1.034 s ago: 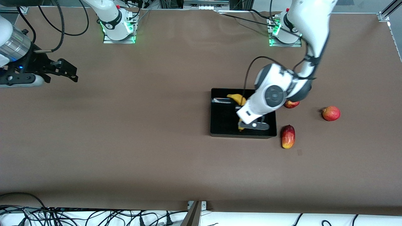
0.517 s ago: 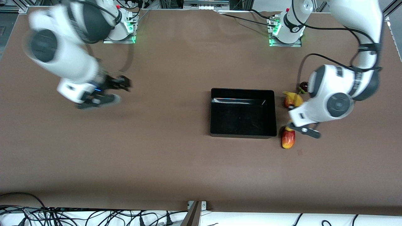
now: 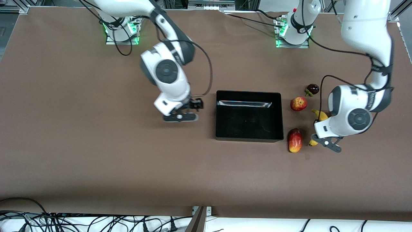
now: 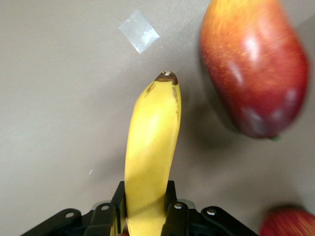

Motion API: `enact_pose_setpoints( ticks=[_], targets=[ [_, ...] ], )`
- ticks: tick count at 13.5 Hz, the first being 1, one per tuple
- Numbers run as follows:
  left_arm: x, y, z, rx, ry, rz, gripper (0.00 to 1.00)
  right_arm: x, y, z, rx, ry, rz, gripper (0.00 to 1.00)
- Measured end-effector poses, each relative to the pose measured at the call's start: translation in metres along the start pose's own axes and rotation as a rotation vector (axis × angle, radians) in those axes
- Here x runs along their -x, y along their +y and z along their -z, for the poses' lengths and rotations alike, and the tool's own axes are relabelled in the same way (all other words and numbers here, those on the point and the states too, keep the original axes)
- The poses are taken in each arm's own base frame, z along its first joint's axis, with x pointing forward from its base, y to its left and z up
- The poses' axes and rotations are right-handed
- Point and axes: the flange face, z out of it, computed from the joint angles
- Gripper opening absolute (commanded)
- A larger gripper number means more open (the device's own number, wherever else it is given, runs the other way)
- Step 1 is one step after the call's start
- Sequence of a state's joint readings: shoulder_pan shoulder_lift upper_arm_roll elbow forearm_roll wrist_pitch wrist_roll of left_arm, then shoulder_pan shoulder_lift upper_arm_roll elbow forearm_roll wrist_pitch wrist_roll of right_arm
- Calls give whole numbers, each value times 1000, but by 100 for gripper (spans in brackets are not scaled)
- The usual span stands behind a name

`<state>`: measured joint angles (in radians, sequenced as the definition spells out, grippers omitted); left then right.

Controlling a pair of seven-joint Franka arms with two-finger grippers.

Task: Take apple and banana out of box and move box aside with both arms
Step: 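Place the banana by the mango while the right gripper grasps the box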

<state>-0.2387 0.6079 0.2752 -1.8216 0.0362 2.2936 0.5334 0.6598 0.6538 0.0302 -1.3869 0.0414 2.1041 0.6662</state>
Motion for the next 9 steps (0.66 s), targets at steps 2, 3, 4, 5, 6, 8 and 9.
enact_pose_setpoints(
  ticks=[2,3,4,5,6,8,9],
  targets=[
    [-2,5,-21,-9,2,-9,100,11,-35,-29,-34,34,-21,100],
    [-4,5,-19,-13,9,-10,100,17,-48,-43,-47,44,-27,100],
    [-5,3,-10,-16,19,-8,100,22,-58,-55,-54,51,-31,90],
    [-5,2,5,-10,23,-2,100,26,-63,-65,-57,53,-34,69],
    [-3,0,30,13,31,18,100,30,-68,-75,-55,55,-33,41],
    [13,-2,97,128,53,81,100,37,-75,-94,-46,71,-21,0],
    [29,-3,134,186,59,105,100,40,-76,-102,-40,74,-14,0]
  ],
)
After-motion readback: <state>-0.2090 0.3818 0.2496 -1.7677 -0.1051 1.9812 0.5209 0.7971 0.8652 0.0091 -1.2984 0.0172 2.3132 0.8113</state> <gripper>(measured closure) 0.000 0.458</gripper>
